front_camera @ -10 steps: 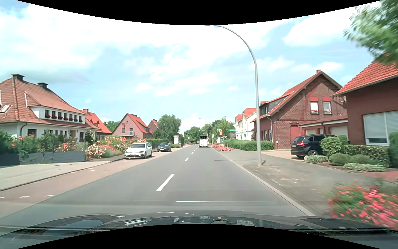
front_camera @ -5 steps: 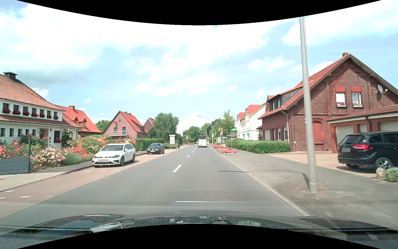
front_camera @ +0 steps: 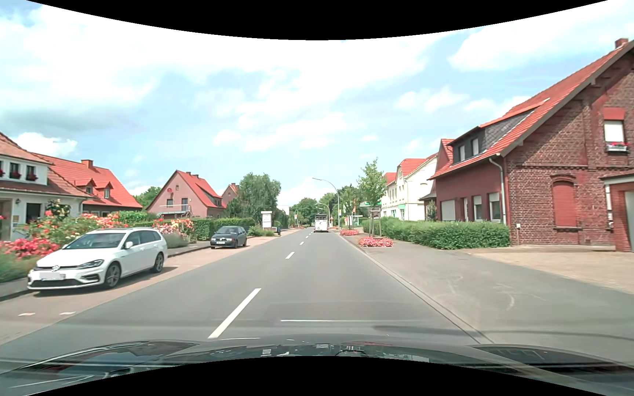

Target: Follow the waypoints while adhering to traffic rules and regulations

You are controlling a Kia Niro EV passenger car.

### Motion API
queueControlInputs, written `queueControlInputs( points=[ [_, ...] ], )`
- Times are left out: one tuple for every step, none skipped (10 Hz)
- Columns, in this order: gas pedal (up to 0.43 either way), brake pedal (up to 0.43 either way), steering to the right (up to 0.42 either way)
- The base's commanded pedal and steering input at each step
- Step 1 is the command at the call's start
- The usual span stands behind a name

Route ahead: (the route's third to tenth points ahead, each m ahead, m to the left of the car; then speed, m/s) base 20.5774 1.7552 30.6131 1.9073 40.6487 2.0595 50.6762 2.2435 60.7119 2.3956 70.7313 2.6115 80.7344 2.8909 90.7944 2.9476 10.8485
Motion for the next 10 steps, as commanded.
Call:
queueControlInputs(
  points=[
    [0.169,0.0,-0.006],
    [0.169,0.0,-0.006],
    [0.177,0.0,-0.006],
    [0.189,0.0,-0.006],
    [0.189,0.0,-0.006],
    [0.189,0.0,-0.006],
    [0.189,0.0,-0.006],
    [0.189,0.0,-0.006],
    [0.189,0.0,-0.006],
    [0.189,0.0,-0.006]
  ],
)
